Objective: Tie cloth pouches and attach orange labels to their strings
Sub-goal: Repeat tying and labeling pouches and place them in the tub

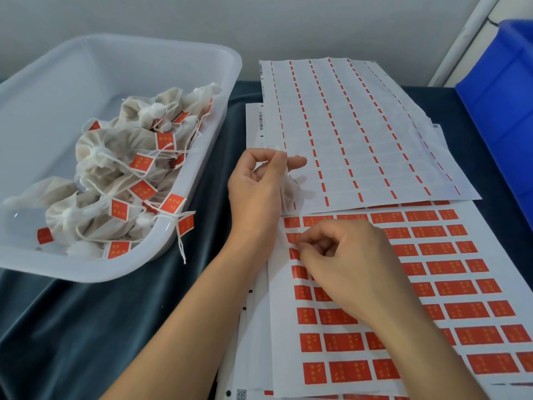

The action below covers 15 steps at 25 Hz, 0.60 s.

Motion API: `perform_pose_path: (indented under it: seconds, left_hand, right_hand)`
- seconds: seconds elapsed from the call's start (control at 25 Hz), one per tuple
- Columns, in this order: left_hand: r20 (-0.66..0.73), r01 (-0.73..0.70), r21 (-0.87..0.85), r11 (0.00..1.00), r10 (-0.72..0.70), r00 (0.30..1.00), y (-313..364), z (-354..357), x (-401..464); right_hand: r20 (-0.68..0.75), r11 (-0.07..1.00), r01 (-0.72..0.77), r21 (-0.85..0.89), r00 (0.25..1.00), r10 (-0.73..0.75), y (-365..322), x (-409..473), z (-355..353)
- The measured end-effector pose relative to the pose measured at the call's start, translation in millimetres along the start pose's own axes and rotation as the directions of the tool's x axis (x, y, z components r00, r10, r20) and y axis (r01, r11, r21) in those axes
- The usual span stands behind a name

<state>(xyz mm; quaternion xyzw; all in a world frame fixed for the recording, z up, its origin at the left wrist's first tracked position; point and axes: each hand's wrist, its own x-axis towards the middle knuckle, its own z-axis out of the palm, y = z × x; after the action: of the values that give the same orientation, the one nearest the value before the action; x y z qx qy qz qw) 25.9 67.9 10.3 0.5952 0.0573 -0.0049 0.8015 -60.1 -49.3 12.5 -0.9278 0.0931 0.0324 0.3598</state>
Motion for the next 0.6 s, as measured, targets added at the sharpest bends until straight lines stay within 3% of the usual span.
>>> perform_pose_path:
  seconds: [0.08, 0.16, 0.32, 0.48, 0.6]
  left_hand:
    - [0.010, -0.017, 0.030, 0.999, 0.017, 1.000, 0.7, 0.1, 0.2]
    - [0.062, -0.094, 0.170, 0.981, 0.085, 0.994, 1.8, -0.7, 2.3]
    - [0.229, -0.291, 0.571, 0.768, 0.192, 0.954, 5.6, -13.3, -1.2]
    - [0.215, -0.333, 0.726, 0.602, 0.261, 0.941, 14.2, -35.8, -10.4]
    - [0.183, -0.277, 0.781, 0.560, 0.219, 0.958, 17.6, -41.1, -23.2]
  right_hand:
    - [0.011, 0.999, 0.036, 0.021, 0.999, -0.036, 1.8, -6.5, 2.5]
    - [0.018, 0.996, 0.085, -0.027, 0.996, -0.085, 2.3, -13.9, 8.3]
    - [0.002, 0.986, 0.139, -0.094, 0.990, -0.139, 2.0, -17.1, 17.3]
    - [0.001, 0.981, 0.169, -0.091, 0.986, -0.169, 1.1, -13.3, 15.7]
    - [-0.009, 0.981, 0.178, -0.082, 0.984, -0.179, -3.0, -10.9, 16.1]
